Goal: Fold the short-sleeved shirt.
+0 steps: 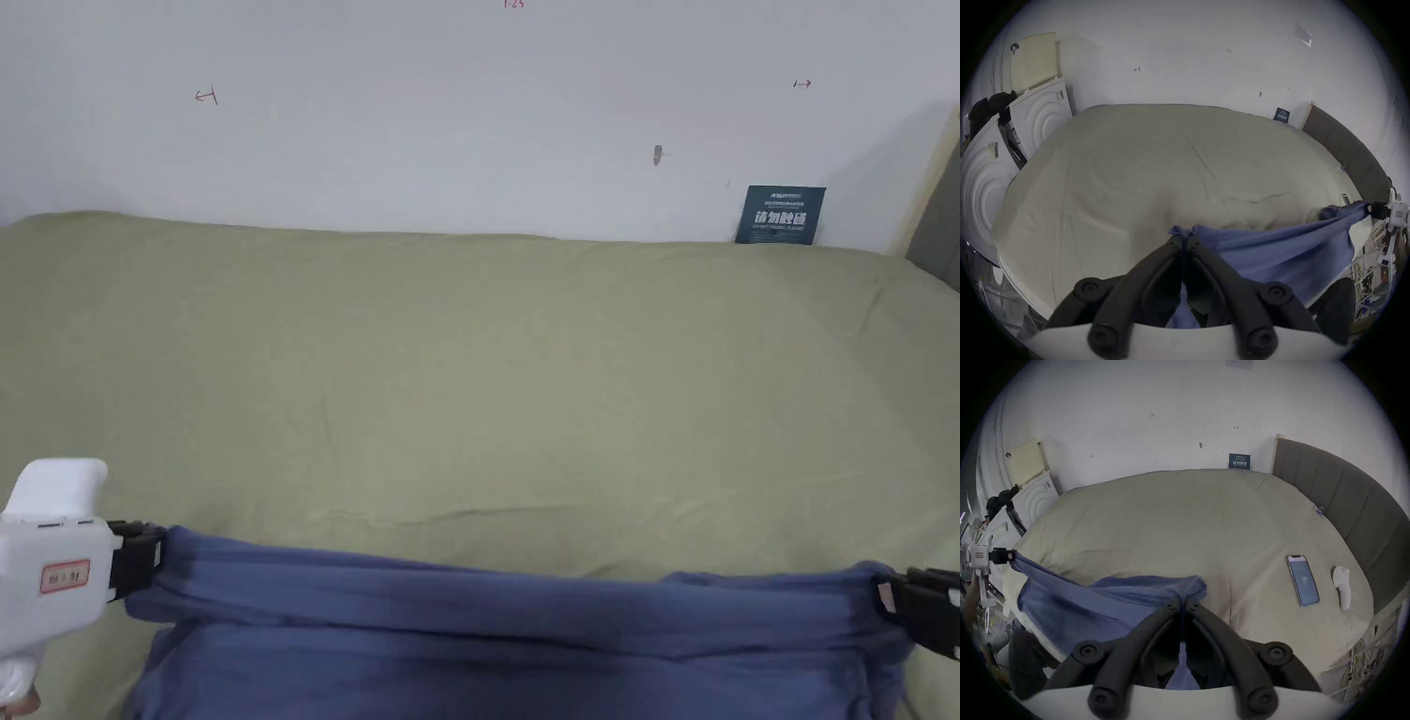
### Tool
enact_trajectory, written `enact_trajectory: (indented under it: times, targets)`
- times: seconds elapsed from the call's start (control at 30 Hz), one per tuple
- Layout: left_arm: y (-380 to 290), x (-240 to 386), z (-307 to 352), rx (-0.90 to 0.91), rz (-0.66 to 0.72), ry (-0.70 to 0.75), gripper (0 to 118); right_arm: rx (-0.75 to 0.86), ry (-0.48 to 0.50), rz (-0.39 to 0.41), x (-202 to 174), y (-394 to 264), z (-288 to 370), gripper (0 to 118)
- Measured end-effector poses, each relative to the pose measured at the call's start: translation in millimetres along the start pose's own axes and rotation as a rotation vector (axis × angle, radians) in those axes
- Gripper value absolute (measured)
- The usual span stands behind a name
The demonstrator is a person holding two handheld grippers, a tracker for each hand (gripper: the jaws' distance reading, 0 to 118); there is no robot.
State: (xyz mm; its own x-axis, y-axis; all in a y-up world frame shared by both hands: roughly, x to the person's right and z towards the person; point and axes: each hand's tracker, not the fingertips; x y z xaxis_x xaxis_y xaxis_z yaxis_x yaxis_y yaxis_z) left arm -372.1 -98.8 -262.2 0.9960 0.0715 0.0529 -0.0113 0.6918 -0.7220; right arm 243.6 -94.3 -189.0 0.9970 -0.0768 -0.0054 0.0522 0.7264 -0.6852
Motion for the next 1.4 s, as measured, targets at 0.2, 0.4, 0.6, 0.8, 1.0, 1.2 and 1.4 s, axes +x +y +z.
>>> enact_trajectory:
  times: [0.2, 0.4, 0.6, 0.8, 1.0, 1.2, 1.4]
  targets:
    - [-65, -6, 25, -0.002, -0.001, -0.017, 3, -0.028, 0.002, -0.028, -2, -61, 25, 2]
    - [-106, -13, 14, -0.070, 0.029, -0.025, 3, -0.079, -0.004, -0.057, 3, -107, 11, 2]
    - [-114, -9, 11, -0.024, 0.024, 0.029, 101, -0.072, -0.018, -0.076, 4, -113, 6, 114]
    - [-99, -4, 40, 0.084, 0.037, 0.068, 102, 0.046, -0.047, -0.087, -11, -97, 33, 112]
    - [-94, 22, 70, 0.192, 0.016, 0.087, 0, 0.221, -0.141, -0.018, -50, -93, 60, 0]
    - [-94, 22, 92, 0.232, 0.076, 0.068, 0, 0.333, -0.210, 0.041, -85, -93, 77, 0]
    - [-94, -1, 95, 0.223, 0.167, 0.034, 0, 0.382, -0.187, 0.021, -105, -89, 89, 0]
